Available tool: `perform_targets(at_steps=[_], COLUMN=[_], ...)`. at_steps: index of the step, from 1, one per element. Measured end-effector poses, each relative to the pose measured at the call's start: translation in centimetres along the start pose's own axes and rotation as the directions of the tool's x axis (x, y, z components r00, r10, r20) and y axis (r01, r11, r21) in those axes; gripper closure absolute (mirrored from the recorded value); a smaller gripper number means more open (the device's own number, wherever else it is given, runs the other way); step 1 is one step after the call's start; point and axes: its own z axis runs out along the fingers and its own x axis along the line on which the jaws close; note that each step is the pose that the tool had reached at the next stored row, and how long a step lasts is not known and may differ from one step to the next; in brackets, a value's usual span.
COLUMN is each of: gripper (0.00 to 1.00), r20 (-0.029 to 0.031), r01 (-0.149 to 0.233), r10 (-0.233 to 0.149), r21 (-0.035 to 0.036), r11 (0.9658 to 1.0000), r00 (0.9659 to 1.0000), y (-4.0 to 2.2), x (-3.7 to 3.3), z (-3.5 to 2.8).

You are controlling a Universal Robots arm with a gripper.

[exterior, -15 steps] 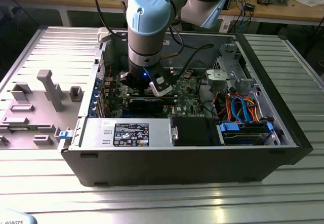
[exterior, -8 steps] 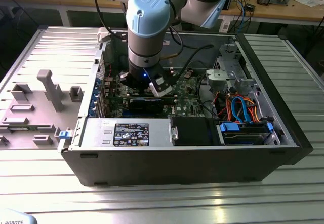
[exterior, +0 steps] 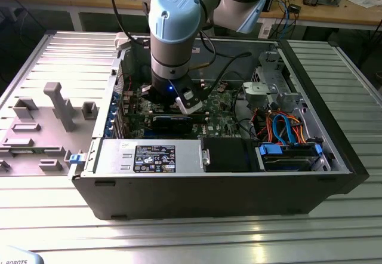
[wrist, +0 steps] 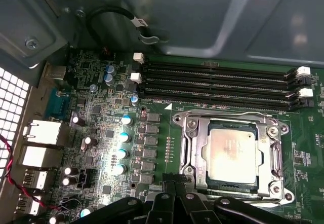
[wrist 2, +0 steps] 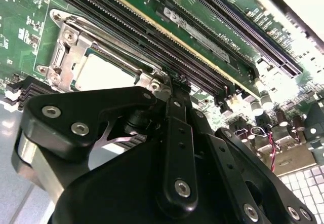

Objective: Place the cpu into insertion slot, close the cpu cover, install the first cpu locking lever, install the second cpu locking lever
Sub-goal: 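Install the second cpu locking lever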

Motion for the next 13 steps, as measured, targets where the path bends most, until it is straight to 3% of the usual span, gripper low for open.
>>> perform_targets(at_steps=[4,9,13], gripper=[0.89,0.89,0.89], r20=[-0.0003,-0.0004,-0.0002], r01=[0.0,0.0,0.0], r10=[0.0,0.0,0.0], r21=[0.0004,0.0006,0.0002], r11=[1.0,1.0,1.0], r00=[1.0,1.0,1.0], y=[0.17,0.56,0.57], x=[0.02,0.05,0.05], z=[-0.62,-1.95,-1.95])
